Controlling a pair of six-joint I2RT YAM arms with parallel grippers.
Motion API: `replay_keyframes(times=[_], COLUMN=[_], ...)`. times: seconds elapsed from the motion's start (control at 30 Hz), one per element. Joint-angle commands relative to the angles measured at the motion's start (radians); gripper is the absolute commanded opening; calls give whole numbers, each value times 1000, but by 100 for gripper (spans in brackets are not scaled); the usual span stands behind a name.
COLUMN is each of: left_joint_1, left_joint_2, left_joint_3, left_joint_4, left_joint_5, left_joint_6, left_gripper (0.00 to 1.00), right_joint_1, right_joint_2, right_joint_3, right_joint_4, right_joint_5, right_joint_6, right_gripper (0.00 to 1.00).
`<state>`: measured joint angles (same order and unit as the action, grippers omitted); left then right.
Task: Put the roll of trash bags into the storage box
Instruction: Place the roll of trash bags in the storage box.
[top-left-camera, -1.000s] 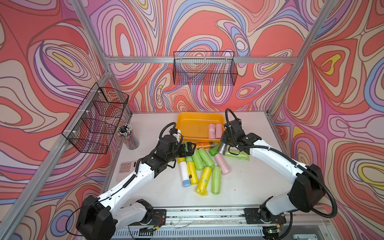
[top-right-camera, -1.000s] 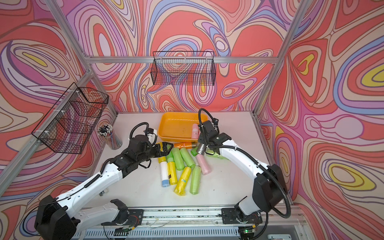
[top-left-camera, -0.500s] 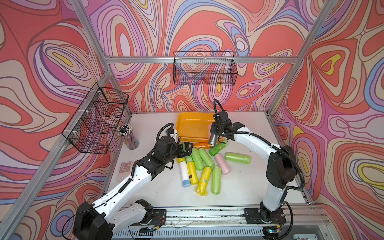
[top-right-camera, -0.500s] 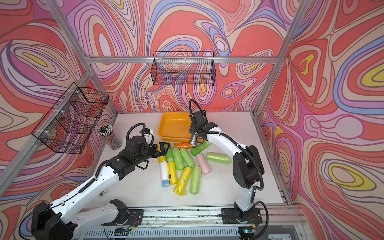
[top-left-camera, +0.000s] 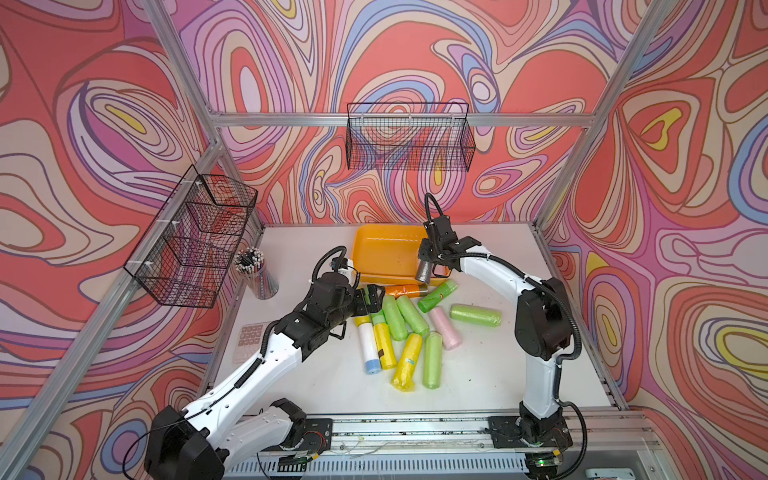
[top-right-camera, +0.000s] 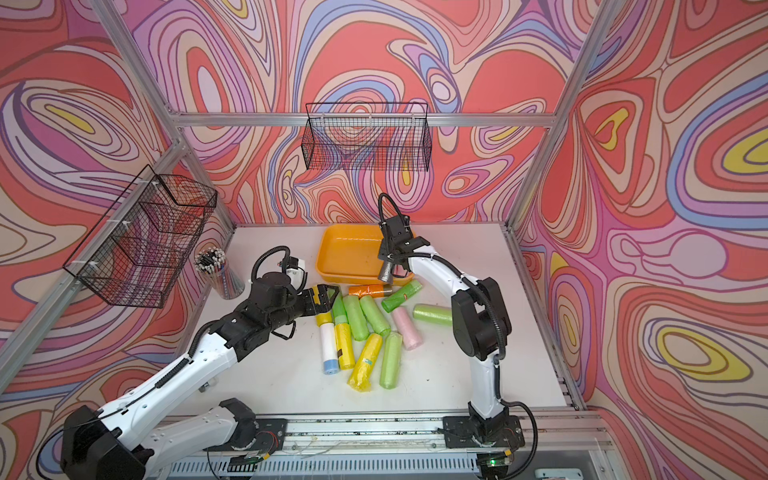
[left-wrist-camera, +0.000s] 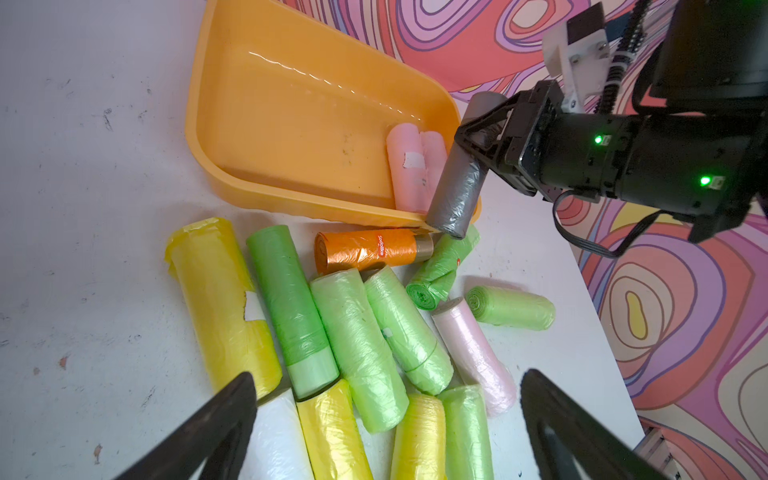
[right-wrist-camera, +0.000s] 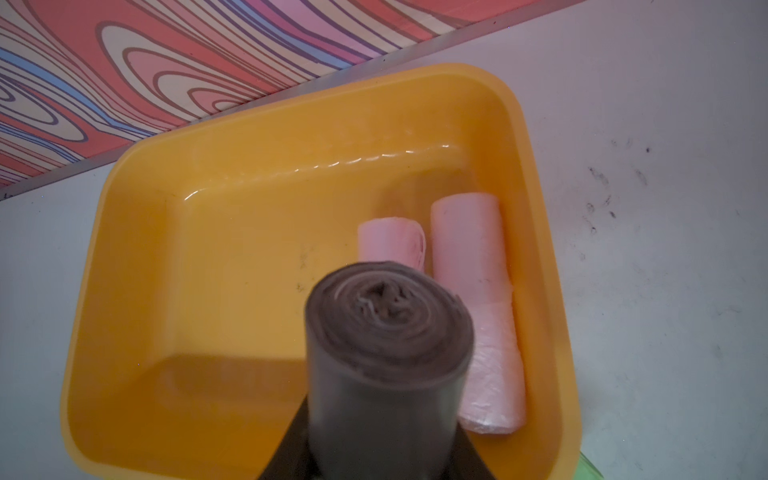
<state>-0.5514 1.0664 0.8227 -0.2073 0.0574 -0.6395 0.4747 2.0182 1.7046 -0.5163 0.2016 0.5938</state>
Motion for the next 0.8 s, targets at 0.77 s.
replay_keyframes(times=[0.77], left_joint_1=[2], left_joint_2=[21], left_joint_3=[54], left_joint_4=[-94], left_joint_5=[-59], left_joint_6=[41], left_gripper=[100], right_joint_1=[-6], right_joint_2=[366], right_joint_3=[409], right_joint_4=[-50], right_joint_5=[42], right_joint_6=[-130], right_gripper=[17])
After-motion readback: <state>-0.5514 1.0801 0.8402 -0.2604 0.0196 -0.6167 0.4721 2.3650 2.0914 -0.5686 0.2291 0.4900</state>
